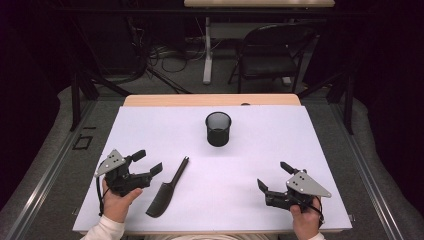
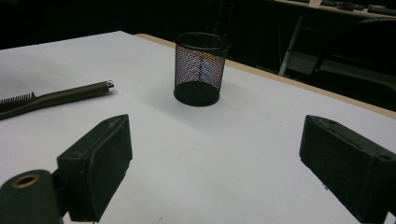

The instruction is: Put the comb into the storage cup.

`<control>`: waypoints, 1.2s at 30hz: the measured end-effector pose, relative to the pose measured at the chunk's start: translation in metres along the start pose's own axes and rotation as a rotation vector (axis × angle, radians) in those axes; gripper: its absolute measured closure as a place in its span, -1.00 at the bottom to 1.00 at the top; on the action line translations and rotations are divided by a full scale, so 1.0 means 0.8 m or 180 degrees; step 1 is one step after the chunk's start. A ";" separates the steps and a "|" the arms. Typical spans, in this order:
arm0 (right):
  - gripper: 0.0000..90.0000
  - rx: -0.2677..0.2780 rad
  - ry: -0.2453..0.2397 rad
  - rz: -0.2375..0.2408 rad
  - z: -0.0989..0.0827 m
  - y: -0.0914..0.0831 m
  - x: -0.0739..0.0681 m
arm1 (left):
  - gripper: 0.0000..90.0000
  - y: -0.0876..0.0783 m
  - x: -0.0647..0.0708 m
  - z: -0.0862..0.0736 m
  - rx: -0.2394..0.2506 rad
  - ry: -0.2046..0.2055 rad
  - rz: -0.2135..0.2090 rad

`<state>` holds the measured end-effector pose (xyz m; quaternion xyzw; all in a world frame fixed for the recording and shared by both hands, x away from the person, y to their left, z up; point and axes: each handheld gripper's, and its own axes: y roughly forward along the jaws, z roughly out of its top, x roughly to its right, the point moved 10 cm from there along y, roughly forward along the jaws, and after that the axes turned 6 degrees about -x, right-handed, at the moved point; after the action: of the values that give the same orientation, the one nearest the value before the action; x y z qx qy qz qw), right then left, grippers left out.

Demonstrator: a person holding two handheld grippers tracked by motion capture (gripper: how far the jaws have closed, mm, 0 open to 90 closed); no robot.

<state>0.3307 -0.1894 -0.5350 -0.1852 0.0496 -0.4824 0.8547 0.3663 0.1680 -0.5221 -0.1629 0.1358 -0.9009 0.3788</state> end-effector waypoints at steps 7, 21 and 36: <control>-0.79 -0.0016 -0.0003 0.0014 -0.001 0.002 -0.001 | -0.57 0.000 -0.001 0.008 -0.0001 -0.0023 0.0055; -0.79 -0.0023 -0.0005 0.0017 -0.001 0.004 0.000 | -0.20 0.011 -0.002 0.023 -0.0144 -0.0063 0.0301; -0.79 -0.0047 -0.0032 0.0029 -0.002 0.007 -0.001 | 0.03 0.030 -0.002 0.027 -0.0254 -0.0133 0.0345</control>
<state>0.3342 -0.1863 -0.5387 -0.1936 0.0497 -0.4772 0.8558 0.3912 0.1508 -0.5117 -0.1891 0.1722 -0.8693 0.4230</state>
